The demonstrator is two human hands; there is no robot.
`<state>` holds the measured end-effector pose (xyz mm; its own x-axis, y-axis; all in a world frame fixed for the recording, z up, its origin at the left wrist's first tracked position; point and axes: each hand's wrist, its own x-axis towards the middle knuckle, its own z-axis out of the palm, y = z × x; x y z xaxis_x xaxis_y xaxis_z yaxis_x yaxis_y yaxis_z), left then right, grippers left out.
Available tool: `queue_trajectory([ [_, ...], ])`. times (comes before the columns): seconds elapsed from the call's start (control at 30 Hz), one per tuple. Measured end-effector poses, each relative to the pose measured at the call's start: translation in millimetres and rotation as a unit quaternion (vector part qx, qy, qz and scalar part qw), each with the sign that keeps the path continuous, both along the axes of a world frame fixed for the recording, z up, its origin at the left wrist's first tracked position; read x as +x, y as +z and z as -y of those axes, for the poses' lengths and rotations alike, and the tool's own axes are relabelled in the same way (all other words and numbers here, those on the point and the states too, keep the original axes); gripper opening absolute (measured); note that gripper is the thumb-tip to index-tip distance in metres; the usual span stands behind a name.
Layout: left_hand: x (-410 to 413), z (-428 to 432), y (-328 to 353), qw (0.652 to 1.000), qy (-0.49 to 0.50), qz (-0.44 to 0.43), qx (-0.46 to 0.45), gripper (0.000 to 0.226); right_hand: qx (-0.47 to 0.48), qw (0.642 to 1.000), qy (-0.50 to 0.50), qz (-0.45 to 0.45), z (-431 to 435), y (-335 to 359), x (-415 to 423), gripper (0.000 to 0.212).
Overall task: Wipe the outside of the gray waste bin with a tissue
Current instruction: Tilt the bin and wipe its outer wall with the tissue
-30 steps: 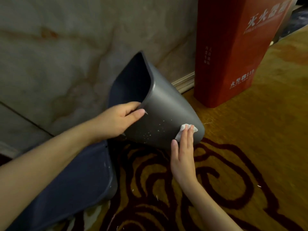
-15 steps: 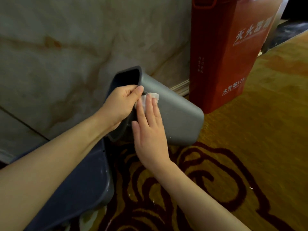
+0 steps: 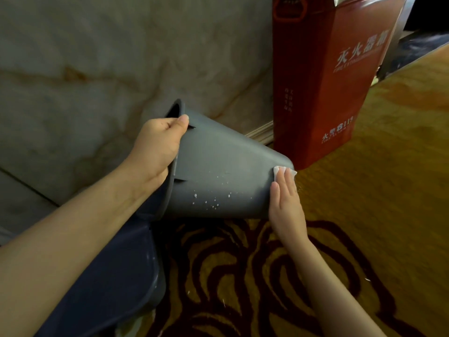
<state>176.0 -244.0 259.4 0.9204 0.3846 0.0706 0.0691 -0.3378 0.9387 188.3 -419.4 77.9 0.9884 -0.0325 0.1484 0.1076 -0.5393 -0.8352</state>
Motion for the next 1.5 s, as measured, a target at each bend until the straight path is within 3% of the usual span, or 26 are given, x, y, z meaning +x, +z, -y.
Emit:
queue_trajectory([
  [0.13,5.6,0.5,2.8,0.999,0.029,0.004,-0.030,0.026,0.039,0.993,0.072,0.079,-18.1,39.6,-19.1,0.051],
  [0.27,10.2,1.7,5.2,0.998,0.050,0.001,-0.032,0.028,-0.021,0.963,0.207,0.171,-55.8,78.4,-68.1,0.047],
  [0.4,16.2,0.6,7.7,0.998,0.057,-0.013,-0.027,0.028,-0.110,0.953,0.151,0.237,-78.1,67.1,-100.3,0.049],
  [0.5,21.4,-1.5,9.2,0.997,0.061,-0.035,-0.030,0.026,-0.117,0.967,0.099,0.203,-67.2,43.9,-81.7,0.050],
  [0.7,37.0,-14.2,15.0,0.992,0.084,-0.061,-0.065,0.015,-0.028,0.996,-0.023,0.082,-9.4,-10.2,-21.4,0.048],
  [0.83,46.5,-15.3,13.9,0.991,0.093,-0.064,-0.078,0.033,0.013,0.997,-0.068,0.032,-0.3,-13.1,-6.2,0.048],
  [0.97,54.0,-14.3,12.4,0.989,0.102,-0.067,-0.085,0.046,0.013,0.994,0.011,0.106,-36.7,18.4,-32.6,0.046],
  [1.13,62.8,-10.9,13.1,0.987,0.119,-0.063,-0.085,0.043,-0.039,0.972,0.110,0.203,-94.2,60.3,-67.9,0.054],
  [1.33,73.2,-8.7,16.4,0.987,0.112,-0.071,-0.096,0.040,-0.098,0.956,0.097,0.258,-104.8,54.9,-64.1,0.056],
  [1.43,81.6,-2.4,17.9,0.988,0.110,-0.072,-0.086,0.037,-0.106,0.967,0.056,0.223,-84.0,25.0,-49.0,0.056],
  [1.5,87.8,1.0,18.5,0.989,0.102,-0.072,-0.079,0.022,-0.083,0.980,0.014,0.181,-63.8,3.3,-34.5,0.055],
])
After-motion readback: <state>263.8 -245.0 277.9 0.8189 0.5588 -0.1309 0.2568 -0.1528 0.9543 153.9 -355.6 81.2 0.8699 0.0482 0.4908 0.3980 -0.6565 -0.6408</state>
